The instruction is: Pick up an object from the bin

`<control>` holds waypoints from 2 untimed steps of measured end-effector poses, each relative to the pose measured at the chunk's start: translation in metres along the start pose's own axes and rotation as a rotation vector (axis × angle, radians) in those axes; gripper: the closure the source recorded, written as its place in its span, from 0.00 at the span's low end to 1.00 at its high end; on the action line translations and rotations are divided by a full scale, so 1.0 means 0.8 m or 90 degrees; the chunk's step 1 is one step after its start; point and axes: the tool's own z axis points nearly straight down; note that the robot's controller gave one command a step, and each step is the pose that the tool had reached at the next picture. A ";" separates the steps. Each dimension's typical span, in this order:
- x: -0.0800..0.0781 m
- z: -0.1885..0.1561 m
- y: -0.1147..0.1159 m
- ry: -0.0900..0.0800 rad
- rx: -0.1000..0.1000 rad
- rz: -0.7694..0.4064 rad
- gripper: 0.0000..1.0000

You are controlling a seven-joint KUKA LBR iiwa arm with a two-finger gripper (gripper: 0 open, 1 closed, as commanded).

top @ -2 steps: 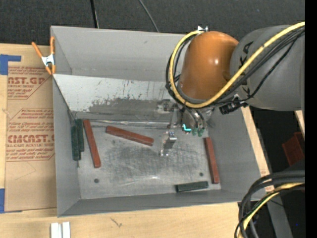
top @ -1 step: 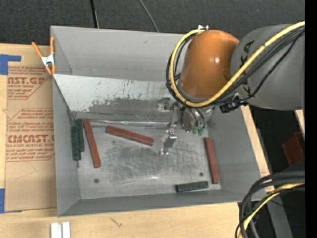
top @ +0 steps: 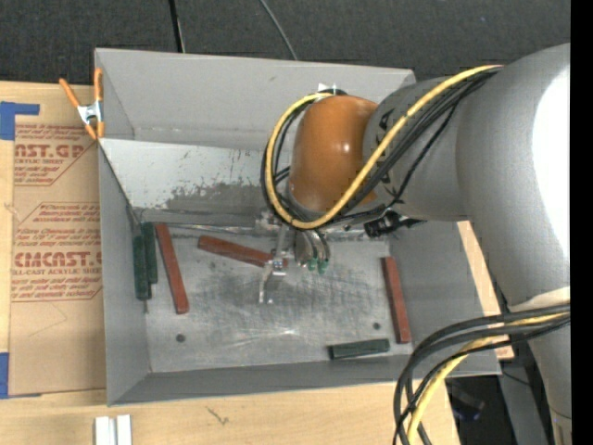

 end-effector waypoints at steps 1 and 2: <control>-0.004 0.025 0.010 0.006 0.001 0.024 0.00; -0.005 0.016 -0.009 0.003 0.001 0.051 0.00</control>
Offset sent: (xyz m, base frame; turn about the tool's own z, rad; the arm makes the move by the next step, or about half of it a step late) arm 0.0034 -0.0084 -0.0128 0.0826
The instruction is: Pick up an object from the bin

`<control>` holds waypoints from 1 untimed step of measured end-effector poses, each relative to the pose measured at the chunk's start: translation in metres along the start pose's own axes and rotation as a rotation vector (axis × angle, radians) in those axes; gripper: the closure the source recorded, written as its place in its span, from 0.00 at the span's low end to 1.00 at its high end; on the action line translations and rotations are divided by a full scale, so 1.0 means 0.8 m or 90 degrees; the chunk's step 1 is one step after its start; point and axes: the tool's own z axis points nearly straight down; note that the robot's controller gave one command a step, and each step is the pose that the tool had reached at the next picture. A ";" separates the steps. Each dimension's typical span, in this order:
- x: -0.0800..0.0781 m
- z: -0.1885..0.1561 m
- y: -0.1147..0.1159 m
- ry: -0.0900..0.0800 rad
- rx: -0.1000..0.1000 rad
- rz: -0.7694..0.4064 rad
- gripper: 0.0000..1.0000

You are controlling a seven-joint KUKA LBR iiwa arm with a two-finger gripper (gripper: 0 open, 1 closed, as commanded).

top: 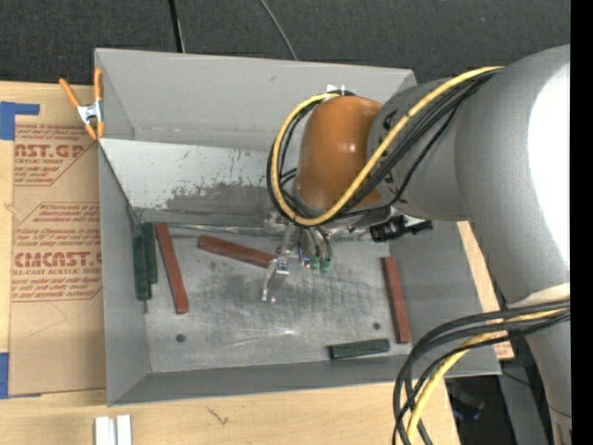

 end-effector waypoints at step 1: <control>0.007 0.049 0.008 0.001 0.000 0.018 0.00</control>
Offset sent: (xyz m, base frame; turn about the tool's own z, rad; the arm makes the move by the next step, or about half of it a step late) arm -0.0066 0.0173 -0.0390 0.1524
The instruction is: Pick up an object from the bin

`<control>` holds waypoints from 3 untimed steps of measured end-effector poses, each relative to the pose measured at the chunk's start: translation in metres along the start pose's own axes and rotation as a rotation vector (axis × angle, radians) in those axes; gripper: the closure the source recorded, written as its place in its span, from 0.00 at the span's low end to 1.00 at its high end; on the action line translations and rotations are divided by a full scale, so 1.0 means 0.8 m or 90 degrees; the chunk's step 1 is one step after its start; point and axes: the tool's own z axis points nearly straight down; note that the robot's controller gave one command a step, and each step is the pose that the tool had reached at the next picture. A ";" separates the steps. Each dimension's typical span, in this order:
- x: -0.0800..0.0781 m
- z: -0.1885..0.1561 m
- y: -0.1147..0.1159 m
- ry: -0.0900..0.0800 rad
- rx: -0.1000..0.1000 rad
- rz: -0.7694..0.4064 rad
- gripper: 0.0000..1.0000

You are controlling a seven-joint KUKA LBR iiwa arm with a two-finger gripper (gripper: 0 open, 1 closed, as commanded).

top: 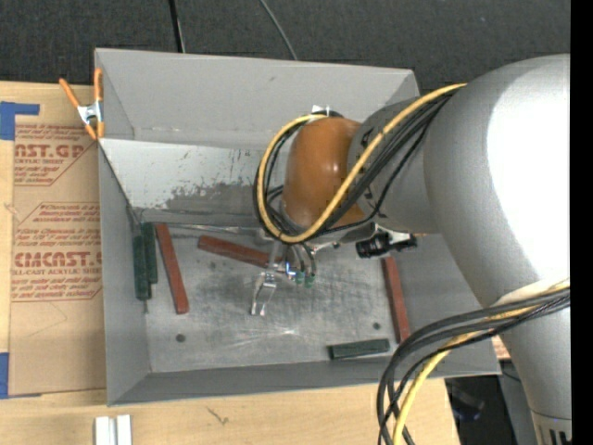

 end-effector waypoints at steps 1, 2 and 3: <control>0.004 -0.005 0.015 0.001 -0.001 0.078 1.00; 0.004 -0.005 0.015 0.001 -0.001 0.078 1.00; 0.004 -0.014 0.015 0.000 0.000 0.078 1.00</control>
Offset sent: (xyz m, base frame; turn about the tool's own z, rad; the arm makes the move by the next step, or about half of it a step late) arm 0.0000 0.0000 0.0000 0.0000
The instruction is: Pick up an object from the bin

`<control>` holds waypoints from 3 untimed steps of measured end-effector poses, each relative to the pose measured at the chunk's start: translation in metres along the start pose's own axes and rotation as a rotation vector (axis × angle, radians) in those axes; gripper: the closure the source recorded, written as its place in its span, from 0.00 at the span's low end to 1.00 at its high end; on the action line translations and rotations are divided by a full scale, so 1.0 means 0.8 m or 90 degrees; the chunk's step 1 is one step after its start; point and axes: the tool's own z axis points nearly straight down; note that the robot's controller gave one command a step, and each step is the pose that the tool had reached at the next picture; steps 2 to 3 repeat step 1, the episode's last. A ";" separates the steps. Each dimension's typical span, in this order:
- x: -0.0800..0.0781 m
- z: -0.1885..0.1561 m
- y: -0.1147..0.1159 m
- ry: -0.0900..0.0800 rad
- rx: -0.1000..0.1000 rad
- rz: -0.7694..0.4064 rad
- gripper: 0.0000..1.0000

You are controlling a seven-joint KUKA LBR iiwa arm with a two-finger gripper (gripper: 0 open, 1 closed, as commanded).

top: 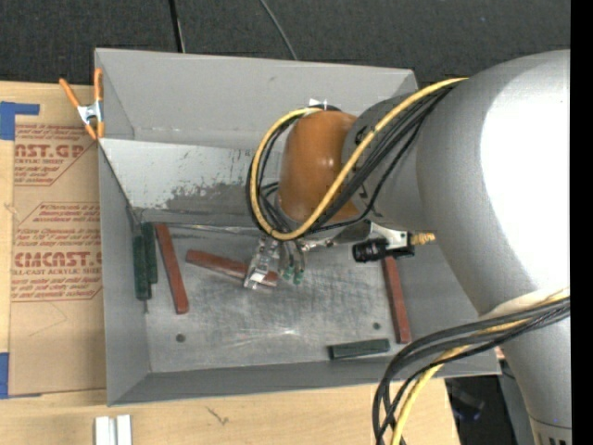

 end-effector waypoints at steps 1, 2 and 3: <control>0.003 -0.029 -0.002 0.005 0.003 0.000 1.00; 0.003 -0.029 -0.002 0.005 0.003 0.000 1.00; 0.003 -0.029 -0.002 0.005 0.003 0.000 1.00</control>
Offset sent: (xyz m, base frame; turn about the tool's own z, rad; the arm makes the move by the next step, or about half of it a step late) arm -0.0001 -0.0001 0.0195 0.0000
